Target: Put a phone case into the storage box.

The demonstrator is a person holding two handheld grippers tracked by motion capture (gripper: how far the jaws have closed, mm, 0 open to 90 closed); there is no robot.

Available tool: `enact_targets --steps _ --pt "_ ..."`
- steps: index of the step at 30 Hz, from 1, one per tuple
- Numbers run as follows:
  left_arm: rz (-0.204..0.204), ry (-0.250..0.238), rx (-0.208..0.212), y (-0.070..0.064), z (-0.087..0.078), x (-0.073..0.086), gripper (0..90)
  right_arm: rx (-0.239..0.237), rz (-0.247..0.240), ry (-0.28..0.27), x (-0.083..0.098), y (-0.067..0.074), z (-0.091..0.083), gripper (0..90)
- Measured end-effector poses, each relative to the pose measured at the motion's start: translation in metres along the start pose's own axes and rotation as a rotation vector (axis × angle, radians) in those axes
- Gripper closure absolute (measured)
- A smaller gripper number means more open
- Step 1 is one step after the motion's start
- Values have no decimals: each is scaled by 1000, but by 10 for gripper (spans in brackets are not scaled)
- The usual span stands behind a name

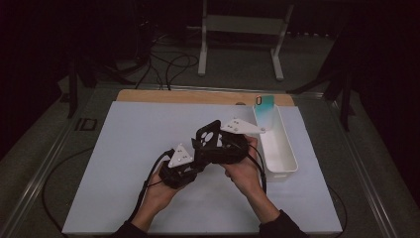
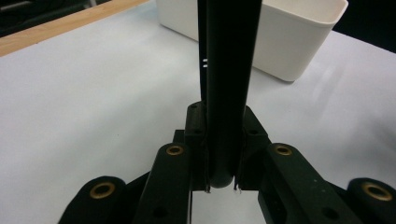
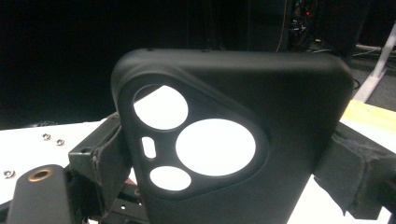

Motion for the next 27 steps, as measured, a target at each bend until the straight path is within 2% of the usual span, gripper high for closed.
enact_targets --steps 5,8,9,10,11,12,13,16,18,20,21,25,27 --pt "-2 -11 -2 1 -1 -1 755 -22 -9 17 0 0 1 130" --pt "5 -12 3 2 -3 -1 658 -25 -11 13 1 0 1 132" --pt "5 -12 3 2 -3 -1 586 -25 -11 13 1 0 1 132" --pt "1 -14 10 3 -4 -1 586 -22 -9 6 0 -1 1 133" --pt "-13 -18 -7 6 -6 -2 476 -18 -9 2 0 -2 0 133" --pt "-13 -18 -7 6 -6 -2 403 -18 -9 2 0 -2 0 133" --pt "-37 -19 -39 9 -7 -3 332 -14 -10 -2 -1 -3 -1 133" --pt "-49 -27 -59 10 -9 -3 173 -8 -9 -6 -1 -5 -3 133" --pt "-51 -35 -73 12 -12 -3 151 8 -10 -9 -1 -8 -4 133" --pt "-51 -36 -92 14 -13 -3 117 0 -3 -12 -1 -10 -5 133" --pt "-48 -35 -103 15 -14 -3 62 5 -1 -12 0 -11 -6 133" --pt "-52 -44 -143 20 -17 -2 12 10 -1 -13 -1 -13 -7 132" --pt "-58 -61 -153 24 -20 -2 1 35 -17 -23 -2 -16 -10 131"
Point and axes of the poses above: each handheld gripper's, and its own axes: z roughly forward along the jaws, x roughly out of its underside, y roughly to its left, the point moved 3 cm from there along z, roughly forward along the jaws, and after that the axes turned 8 degrees about -x, right-handed, at the moved point
